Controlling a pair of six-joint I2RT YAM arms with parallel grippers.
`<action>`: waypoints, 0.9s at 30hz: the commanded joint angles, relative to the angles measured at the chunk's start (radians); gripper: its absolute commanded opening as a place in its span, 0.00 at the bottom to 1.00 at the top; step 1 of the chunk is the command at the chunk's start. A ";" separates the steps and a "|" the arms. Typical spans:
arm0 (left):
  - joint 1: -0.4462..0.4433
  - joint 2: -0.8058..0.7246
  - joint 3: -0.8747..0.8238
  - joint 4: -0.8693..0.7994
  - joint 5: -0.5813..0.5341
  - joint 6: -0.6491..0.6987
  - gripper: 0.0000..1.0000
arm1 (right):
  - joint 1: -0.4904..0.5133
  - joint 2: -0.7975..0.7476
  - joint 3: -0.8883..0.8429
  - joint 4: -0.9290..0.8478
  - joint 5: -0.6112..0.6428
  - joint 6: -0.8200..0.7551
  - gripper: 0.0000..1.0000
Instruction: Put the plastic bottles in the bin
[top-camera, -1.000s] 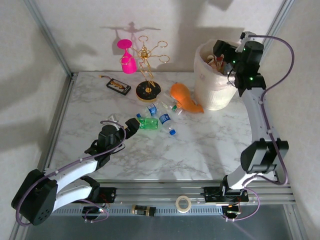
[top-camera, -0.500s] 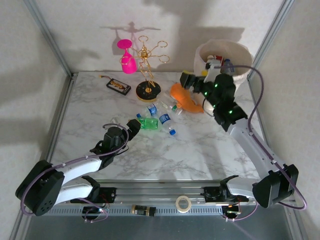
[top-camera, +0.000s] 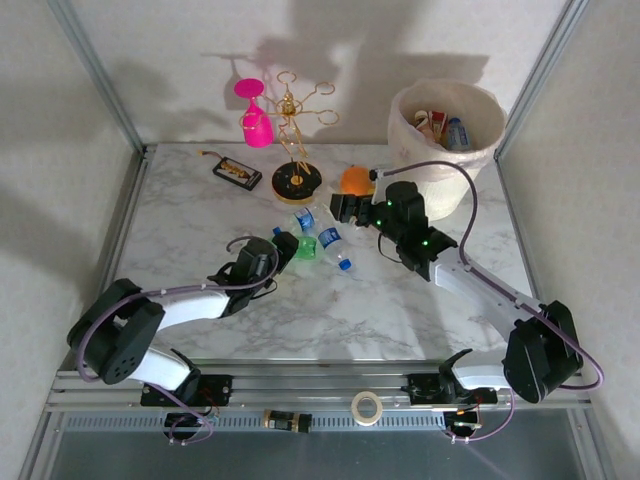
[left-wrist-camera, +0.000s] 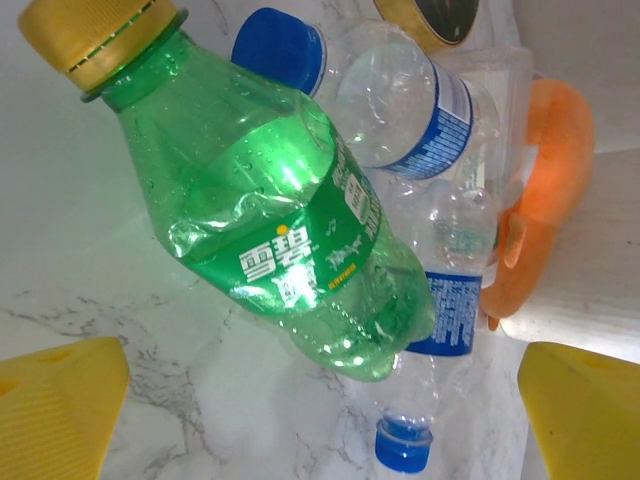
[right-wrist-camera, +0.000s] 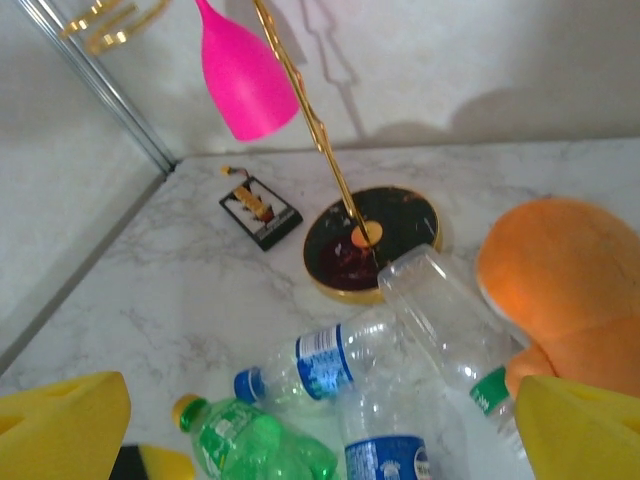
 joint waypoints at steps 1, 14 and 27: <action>-0.010 0.049 0.057 -0.108 -0.065 -0.089 1.00 | 0.012 -0.010 -0.041 -0.002 -0.016 0.026 0.99; 0.001 0.212 0.234 -0.258 -0.083 -0.140 1.00 | 0.014 -0.081 -0.125 -0.036 0.050 0.005 0.99; 0.042 0.269 0.215 -0.209 -0.089 -0.143 0.89 | 0.015 -0.101 -0.206 0.085 -0.071 -0.001 0.99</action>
